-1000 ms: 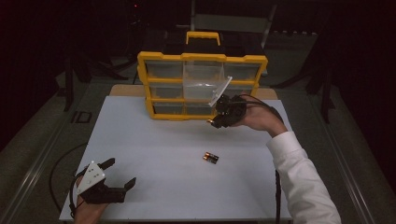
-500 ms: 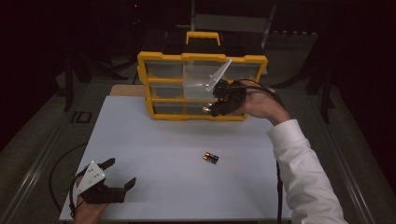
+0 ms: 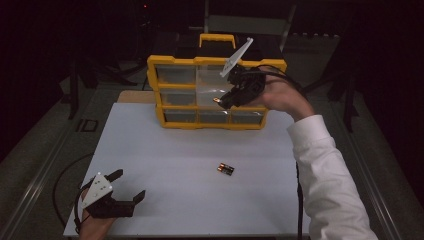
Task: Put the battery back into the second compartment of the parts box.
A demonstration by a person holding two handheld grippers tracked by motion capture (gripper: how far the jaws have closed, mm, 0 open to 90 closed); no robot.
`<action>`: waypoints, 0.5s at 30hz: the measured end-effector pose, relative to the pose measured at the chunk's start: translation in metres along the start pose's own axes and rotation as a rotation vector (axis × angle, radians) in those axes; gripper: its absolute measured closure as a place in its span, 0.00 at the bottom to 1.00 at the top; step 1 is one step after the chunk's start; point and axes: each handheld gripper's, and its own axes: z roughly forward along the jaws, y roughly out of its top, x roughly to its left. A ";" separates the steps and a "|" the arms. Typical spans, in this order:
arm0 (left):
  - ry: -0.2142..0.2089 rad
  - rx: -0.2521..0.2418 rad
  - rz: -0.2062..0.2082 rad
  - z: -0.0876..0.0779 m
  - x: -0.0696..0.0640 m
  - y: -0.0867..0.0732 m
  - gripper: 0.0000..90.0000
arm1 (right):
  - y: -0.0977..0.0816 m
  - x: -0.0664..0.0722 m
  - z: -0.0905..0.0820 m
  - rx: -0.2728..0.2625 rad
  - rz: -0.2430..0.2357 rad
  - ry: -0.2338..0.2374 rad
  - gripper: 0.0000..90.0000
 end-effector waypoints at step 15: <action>0.000 0.002 0.001 0.000 0.000 0.000 0.00 | 0.022 -0.016 -0.024 -0.054 0.101 -0.059 0.85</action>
